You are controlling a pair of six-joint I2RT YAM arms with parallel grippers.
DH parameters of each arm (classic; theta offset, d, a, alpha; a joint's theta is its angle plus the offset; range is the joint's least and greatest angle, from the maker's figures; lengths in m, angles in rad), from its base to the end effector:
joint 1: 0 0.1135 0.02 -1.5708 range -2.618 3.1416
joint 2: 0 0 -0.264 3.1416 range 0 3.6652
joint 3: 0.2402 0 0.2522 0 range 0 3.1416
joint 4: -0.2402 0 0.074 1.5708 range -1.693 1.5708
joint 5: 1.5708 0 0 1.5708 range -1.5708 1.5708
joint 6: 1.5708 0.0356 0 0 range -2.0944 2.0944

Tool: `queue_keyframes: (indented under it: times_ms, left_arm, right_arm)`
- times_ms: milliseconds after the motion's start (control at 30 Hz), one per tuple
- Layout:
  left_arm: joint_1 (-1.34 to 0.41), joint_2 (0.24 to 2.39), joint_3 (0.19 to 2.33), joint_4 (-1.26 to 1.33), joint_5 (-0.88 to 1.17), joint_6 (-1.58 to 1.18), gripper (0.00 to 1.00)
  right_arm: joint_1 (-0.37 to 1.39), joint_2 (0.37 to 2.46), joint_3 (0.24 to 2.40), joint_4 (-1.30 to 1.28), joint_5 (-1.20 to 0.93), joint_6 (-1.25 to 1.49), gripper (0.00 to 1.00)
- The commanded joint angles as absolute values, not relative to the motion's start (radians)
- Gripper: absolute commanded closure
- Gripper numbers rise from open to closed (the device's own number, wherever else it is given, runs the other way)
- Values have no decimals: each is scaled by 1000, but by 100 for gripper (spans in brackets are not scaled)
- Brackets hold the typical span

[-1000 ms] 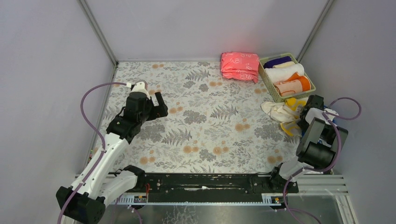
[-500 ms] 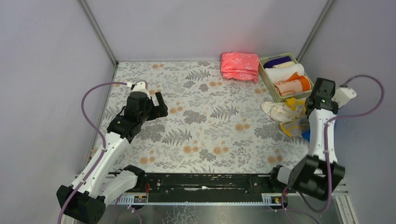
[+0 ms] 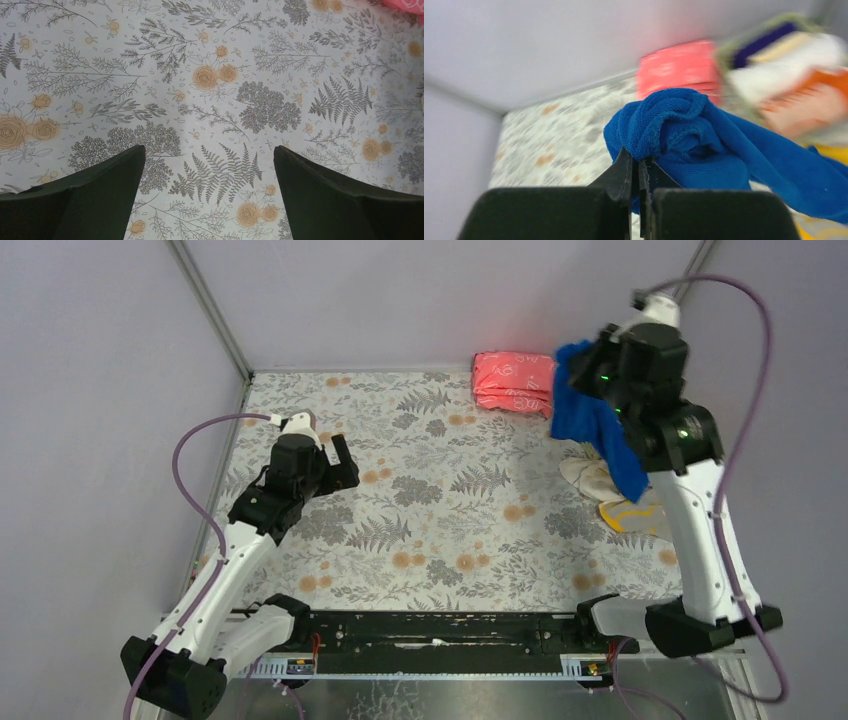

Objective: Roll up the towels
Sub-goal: Pick up the towel at the corner of the board, then place the towel at the center of the board.

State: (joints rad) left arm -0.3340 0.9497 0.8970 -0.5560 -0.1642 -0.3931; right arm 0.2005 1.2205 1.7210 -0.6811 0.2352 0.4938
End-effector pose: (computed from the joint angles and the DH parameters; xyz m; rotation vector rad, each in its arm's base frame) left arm 0.1943 -0.0613 0.3128 -0.1578 2.1741 -0.2367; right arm 0.2196 0.0362 0.5121 0.4257 1.7036 0.3017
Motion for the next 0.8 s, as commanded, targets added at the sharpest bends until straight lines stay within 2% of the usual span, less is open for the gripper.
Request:
queue_keyframes:
  times_ms: [0,67,133,167,300,367,467,567,600,700,767]
  left_arm:
    - [-330,948,980,-553,-166,-412,0]
    - [-330,943,1006,-584,-164,-424,0]
    - [-330,938,1027,-611,-158,-438,0]
    - [-329,935,1032,-622,-156,-446,0]
    - [-330,920,1035,-658,-140,-472,0]
    - [-330,915,1023,-667,-129,-480,0]
    - [-330,922,1006,-669,-93,-494,0]
    - [-329,960,996,-669,-53,-507,0]
    - [-330,971,994,-668,-40,-511,0]
    - [-330,1028,993,-657,-10,-526,0]
    - [-330,1069,995,-649,6,-536,0]
  right_arm:
    - [486,1379,1922,-648,131,431,100]
    - [577,1441,1981,-617,135,435,99]
    - [639,1497,1988,-587,128,455,94]
    - [665,1524,1982,-574,111,458,91]
    - [759,1577,1914,-557,99,454,89]
    - [769,1570,1850,-560,64,451,78]
    - [769,1499,1694,-586,198,441,71]
    - [753,1383,1481,-582,480,411,70]
    - [721,1345,1416,-576,516,405,70]
    - [566,1259,1247,-571,457,423,68]
    - [518,1226,1155,-575,469,417,58]
